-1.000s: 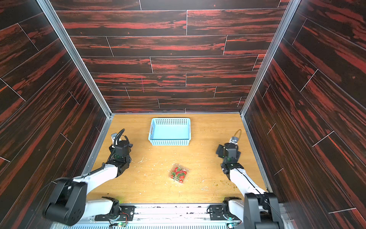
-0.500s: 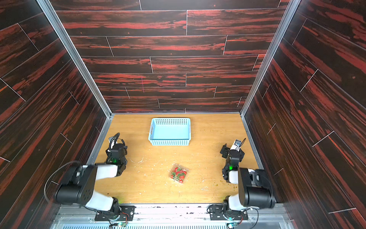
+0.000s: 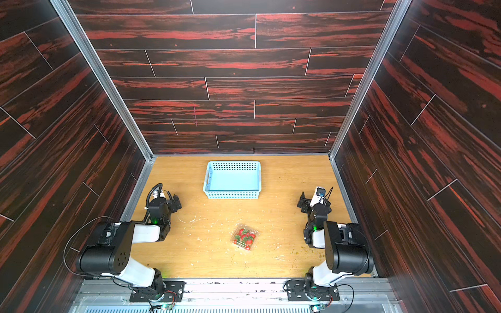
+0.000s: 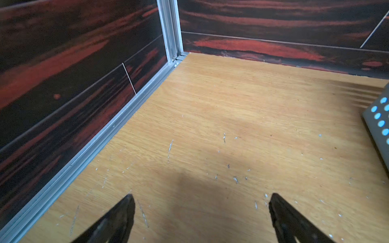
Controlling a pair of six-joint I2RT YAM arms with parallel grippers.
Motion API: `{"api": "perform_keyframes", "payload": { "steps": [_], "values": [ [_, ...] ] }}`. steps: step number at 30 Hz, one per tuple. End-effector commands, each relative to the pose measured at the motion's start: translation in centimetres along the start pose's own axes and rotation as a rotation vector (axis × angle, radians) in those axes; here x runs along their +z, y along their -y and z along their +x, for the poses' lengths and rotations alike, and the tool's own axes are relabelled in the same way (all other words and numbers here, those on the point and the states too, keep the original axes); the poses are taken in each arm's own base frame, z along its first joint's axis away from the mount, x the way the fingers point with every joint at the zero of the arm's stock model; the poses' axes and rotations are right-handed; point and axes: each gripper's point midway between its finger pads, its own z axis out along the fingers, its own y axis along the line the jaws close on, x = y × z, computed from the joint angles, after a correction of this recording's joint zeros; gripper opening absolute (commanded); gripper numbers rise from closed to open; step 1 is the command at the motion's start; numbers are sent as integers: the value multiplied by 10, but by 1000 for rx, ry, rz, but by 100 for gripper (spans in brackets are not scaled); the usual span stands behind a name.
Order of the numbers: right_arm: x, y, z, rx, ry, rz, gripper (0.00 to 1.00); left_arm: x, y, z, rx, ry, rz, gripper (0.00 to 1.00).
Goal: Pack strawberries into containers
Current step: Reset both arms
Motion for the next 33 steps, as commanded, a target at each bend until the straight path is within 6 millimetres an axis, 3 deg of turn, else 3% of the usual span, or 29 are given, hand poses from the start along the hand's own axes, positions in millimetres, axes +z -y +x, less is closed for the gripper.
{"api": "perform_keyframes", "payload": {
  "steps": [1,11,14,17,18,19,20,22,23,25,26,28,29,31,33],
  "values": [
    [1,6,-6,11,30,30,95,0,3,-14,-1,22,16,100],
    [-1,4,-7,8,38,21,95,0,3,-14,-3,23,16,100],
    [-5,-32,-3,-79,26,-185,96,0,3,-14,-2,22,15,100],
    [-1,6,-6,15,38,26,97,0,2,-14,-2,22,14,100],
    [-1,-8,-4,-14,25,-55,97,0,3,-14,-2,22,16,100],
    [-3,-34,-3,-79,16,-204,97,0,3,-13,-1,21,16,100],
    [-5,-37,-2,-94,17,-225,97,0,3,-14,-2,23,15,100],
    [-6,6,-8,16,60,21,97,0,2,-13,-2,21,14,100],
    [-6,9,-7,34,55,22,97,0,3,-13,-1,22,16,100],
    [-4,-27,-5,-49,27,-185,97,0,3,-13,-1,20,16,100],
    [-3,-31,-1,-68,3,-210,97,0,2,-13,-1,20,15,100],
    [-1,4,-6,21,31,-5,97,0,3,-14,-2,22,15,100],
    [-1,1,-5,19,26,-27,97,0,3,-14,-2,23,16,100],
    [-3,-28,-2,-56,9,-198,97,0,3,-13,-1,19,15,100],
    [1,-3,-5,7,22,-45,97,0,3,-14,-3,22,16,100]
  ]
}}
